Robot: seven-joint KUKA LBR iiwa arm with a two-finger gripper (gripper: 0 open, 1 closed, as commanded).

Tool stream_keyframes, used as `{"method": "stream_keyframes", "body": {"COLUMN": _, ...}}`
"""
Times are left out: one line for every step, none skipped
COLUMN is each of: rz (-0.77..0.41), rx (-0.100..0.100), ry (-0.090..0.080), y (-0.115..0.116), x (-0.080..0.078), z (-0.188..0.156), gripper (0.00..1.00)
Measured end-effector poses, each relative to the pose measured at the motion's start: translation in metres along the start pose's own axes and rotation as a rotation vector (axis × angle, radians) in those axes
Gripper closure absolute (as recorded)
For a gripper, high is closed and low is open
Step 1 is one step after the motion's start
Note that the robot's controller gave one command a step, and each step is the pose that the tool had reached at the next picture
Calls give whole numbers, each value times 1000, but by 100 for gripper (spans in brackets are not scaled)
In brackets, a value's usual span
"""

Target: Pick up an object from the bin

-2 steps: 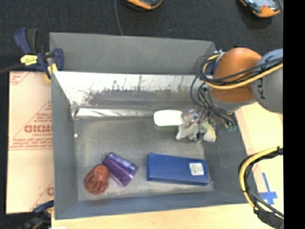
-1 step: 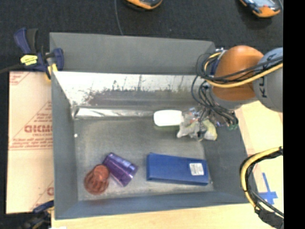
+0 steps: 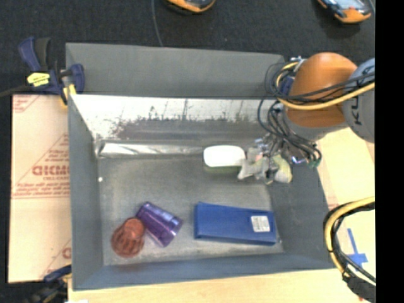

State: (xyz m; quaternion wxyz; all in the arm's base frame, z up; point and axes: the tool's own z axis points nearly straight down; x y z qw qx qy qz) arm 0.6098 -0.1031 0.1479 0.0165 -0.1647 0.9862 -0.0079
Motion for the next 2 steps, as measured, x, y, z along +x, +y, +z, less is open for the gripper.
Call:
{"method": "stream_keyframes", "body": {"rz": 1, "rx": 6, "ry": -12, "y": -2, "x": -3, "z": -22, "gripper": 100}}
{"method": "stream_keyframes", "body": {"rz": 2, "rx": 6, "ry": -10, "y": -3, "x": -3, "z": -37, "gripper": 100}}
